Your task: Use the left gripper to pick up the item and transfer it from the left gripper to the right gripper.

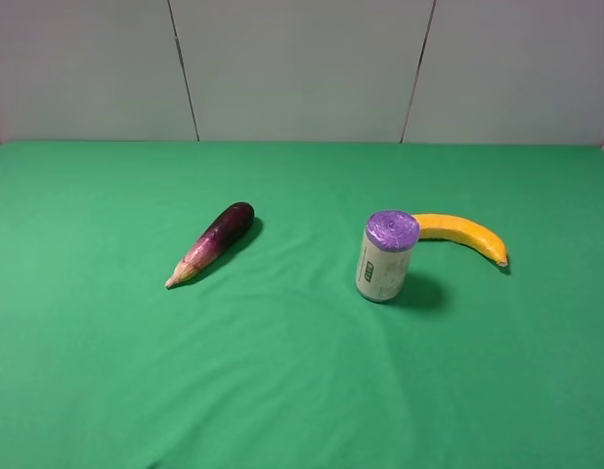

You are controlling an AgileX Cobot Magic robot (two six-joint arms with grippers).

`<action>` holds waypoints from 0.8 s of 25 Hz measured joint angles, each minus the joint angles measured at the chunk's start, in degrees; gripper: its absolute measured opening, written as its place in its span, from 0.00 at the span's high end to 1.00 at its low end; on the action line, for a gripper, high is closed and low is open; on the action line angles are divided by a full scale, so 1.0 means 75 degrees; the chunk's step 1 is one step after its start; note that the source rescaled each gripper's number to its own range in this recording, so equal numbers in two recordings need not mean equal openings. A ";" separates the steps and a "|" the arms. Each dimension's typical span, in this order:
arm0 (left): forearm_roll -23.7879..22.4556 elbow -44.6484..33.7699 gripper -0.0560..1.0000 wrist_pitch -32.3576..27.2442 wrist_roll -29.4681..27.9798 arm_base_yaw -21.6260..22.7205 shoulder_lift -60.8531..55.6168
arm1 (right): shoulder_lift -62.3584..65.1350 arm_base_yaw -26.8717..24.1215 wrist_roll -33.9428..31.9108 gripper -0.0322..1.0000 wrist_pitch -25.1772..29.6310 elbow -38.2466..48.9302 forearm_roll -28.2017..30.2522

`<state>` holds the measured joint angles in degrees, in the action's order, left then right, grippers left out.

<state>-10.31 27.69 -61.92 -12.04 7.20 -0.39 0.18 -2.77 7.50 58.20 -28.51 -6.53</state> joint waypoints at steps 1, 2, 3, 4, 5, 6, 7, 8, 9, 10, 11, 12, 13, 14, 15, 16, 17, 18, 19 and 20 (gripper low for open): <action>0.0000 0.0000 0.02 0.0000 0.0000 0.0000 0.0000 | 0.0000 0.0000 0.0000 0.00 0.0000 0.0000 0.0000; 0.0000 0.0000 0.02 0.0000 0.0000 0.0000 0.0000 | 0.0000 0.0000 0.0000 0.00 0.0000 0.0000 0.0000; 0.0000 0.0000 0.02 0.0000 0.0000 0.0000 0.0000 | 0.0000 0.0000 0.0000 0.00 0.0000 0.0000 0.0000; 0.0000 0.0000 0.02 0.0000 0.0000 0.0000 0.0000 | 0.0000 0.0000 0.0000 0.00 0.0000 0.0000 0.0000; 0.0000 0.0000 0.02 0.0000 0.0000 0.0000 0.0000 | 0.0000 0.0000 0.0000 0.00 0.0000 0.0000 0.0000; 0.0000 0.0000 0.02 0.0000 0.0000 0.0000 0.0000 | 0.0000 0.0000 0.0000 0.00 0.0000 0.0000 0.0000; 0.0000 0.0000 0.02 0.0000 0.0000 0.0000 0.0000 | 0.0000 0.0000 0.0000 0.00 0.0000 0.0000 0.0000; 0.0000 0.0000 0.02 0.0000 0.0000 0.0000 0.0000 | 0.0000 0.0000 0.0000 0.00 0.0000 0.0000 0.0000; 0.0000 0.0000 0.02 0.0000 0.0000 0.0000 0.0000 | 0.0000 0.0000 0.0000 0.00 0.0000 0.0000 0.0000; 0.0000 0.0000 0.02 0.0000 0.0000 0.0000 0.0000 | 0.0000 0.0000 0.0000 0.00 0.0000 0.0000 0.0000; 0.0000 0.0000 0.02 0.0000 0.0000 0.0000 0.0000 | 0.0000 0.0000 0.0000 0.00 0.0000 0.0000 0.0000; 0.0000 0.0000 0.02 0.0000 0.0000 0.0000 0.0000 | 0.0000 0.0000 0.0000 0.00 0.0000 0.0000 0.0000; 0.0000 0.0000 0.02 0.0000 0.0000 0.0000 0.0000 | 0.0000 0.0000 0.0000 0.00 0.0000 0.0000 0.0000; 0.0000 0.0000 0.02 0.0000 0.0000 0.0000 0.0000 | 0.0000 0.0000 0.0000 0.00 0.0000 0.0000 0.0000; 0.0000 0.0000 0.02 0.0000 0.0000 0.0000 0.0000 | 0.0000 0.0000 0.0000 0.00 0.0000 0.0000 0.0000; 0.0000 0.0000 0.02 0.0000 0.0000 0.0000 0.0000 | 0.0000 0.0000 0.0000 0.00 0.0000 0.0000 0.0000; 0.0000 0.0000 0.02 0.0000 0.0000 0.0000 0.0000 | 0.0000 0.0000 0.0000 0.00 0.0000 0.0000 0.0000; 0.0000 0.0000 0.02 0.0000 0.0000 0.0000 0.0000 | 0.0000 0.0000 0.0000 0.00 0.0000 0.0000 0.0000; 0.0000 0.0000 0.02 0.0000 0.0000 0.0000 0.0000 | 0.0000 0.0000 0.0000 0.00 0.0000 0.0000 0.0000; 0.0000 0.0000 0.02 0.0000 0.0000 0.0000 0.0000 | 0.0000 0.0000 0.0000 0.00 0.0000 0.0000 0.0000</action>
<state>-10.31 27.69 -61.92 -12.04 7.20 -0.39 0.18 -2.77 7.50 58.20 -28.51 -6.53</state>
